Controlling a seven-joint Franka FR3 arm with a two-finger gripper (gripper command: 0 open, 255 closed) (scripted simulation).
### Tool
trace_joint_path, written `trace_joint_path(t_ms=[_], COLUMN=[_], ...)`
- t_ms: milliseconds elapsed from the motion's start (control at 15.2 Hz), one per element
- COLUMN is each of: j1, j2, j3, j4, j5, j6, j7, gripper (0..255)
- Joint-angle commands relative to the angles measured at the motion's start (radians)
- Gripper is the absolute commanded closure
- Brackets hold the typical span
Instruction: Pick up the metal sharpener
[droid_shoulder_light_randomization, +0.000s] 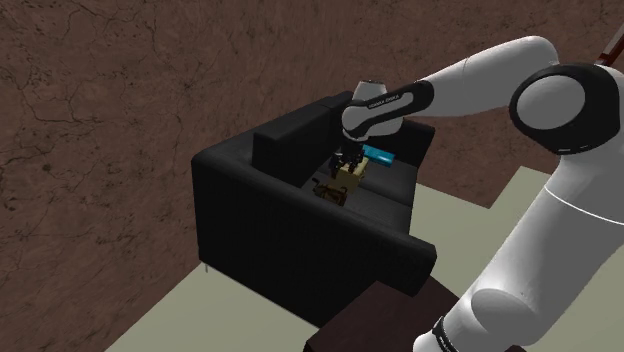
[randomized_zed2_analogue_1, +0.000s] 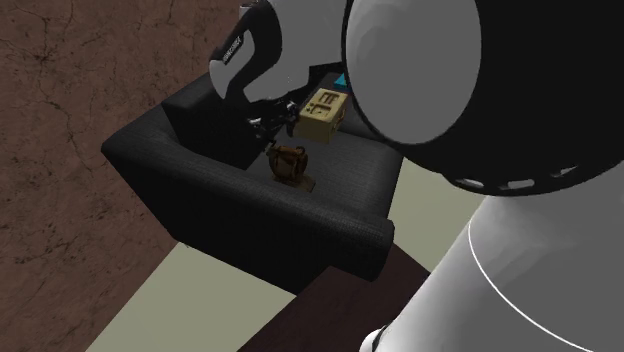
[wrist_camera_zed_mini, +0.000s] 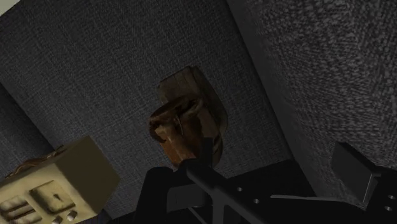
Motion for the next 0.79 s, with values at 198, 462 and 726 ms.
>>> trace_joint_path(t_ms=[198, 462, 726], j1=[-0.022, -0.048, -0.076], j2=[0.194, 0.352, 0.515], j3=[-0.001, 0.009, 0.023], j4=[0.137, 0.278, 0.446], j5=[0.042, 0.070, 0.088], j6=[0.058, 0.075, 0.071], j7=[-0.071, -0.117, -0.152], gripper=[0, 0, 0])
